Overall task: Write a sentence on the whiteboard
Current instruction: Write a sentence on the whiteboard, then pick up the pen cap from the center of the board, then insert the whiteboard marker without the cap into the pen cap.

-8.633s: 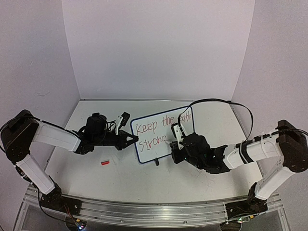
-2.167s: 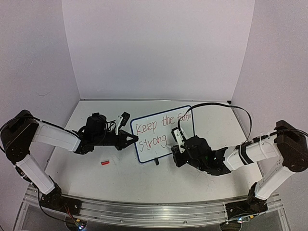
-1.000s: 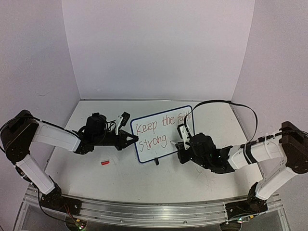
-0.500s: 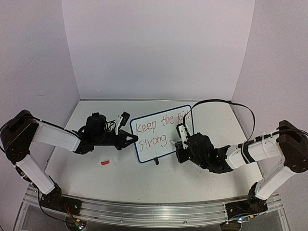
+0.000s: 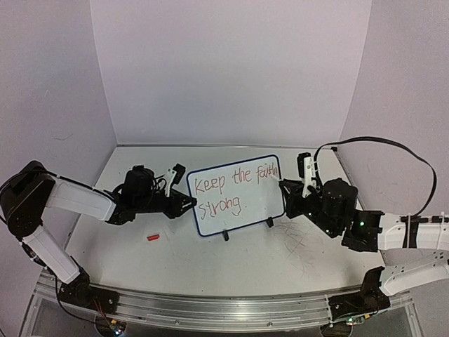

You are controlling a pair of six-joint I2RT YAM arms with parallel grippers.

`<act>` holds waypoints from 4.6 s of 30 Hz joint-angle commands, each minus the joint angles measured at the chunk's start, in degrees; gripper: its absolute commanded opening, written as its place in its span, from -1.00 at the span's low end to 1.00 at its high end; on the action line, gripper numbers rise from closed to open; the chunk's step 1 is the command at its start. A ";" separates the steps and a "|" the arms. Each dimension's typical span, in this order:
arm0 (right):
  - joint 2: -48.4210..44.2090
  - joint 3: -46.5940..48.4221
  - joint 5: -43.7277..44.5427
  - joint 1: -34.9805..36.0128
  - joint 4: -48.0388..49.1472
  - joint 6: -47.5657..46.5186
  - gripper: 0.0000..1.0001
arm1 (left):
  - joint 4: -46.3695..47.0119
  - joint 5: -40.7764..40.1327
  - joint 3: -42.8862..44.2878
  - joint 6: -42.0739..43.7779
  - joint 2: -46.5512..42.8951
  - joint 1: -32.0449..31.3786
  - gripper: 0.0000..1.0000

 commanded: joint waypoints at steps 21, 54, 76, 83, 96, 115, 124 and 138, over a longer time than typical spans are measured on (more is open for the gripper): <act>-5.04 1.63 -0.63 -0.66 -7.38 -5.00 -1.00 | -50.37 -15.87 -0.87 -24.29 -21.19 0.61 0.04; -7.46 0.05 -9.57 -0.62 -7.44 -6.42 -1.00 | -44.82 -12.45 2.16 -18.28 -3.35 0.54 0.31; -6.41 0.19 -10.96 -0.62 -5.48 -6.60 -1.00 | -56.35 -19.37 -0.24 -32.31 -4.02 -5.04 -0.09; -6.20 0.63 -10.21 -0.67 -5.37 -7.13 -1.00 | -57.44 -23.13 2.11 -32.99 1.23 -6.18 -0.33; -6.38 5.31 -11.33 -0.67 -8.31 -7.30 -1.00 | -53.44 -35.22 0.36 -30.42 -11.53 -8.13 -0.86; 15.59 35.35 -44.61 0.30 -30.43 10.63 -1.00 | -24.56 -5.54 5.57 24.95 -31.47 -8.78 -0.98; 23.84 47.17 -45.94 0.47 -42.09 10.64 -1.00 | -25.13 -3.78 6.20 40.24 -31.03 -13.07 -1.00; 28.15 53.73 -49.26 1.18 -47.23 8.24 -1.00 | -29.27 -7.68 5.79 46.28 -31.45 -16.30 -1.00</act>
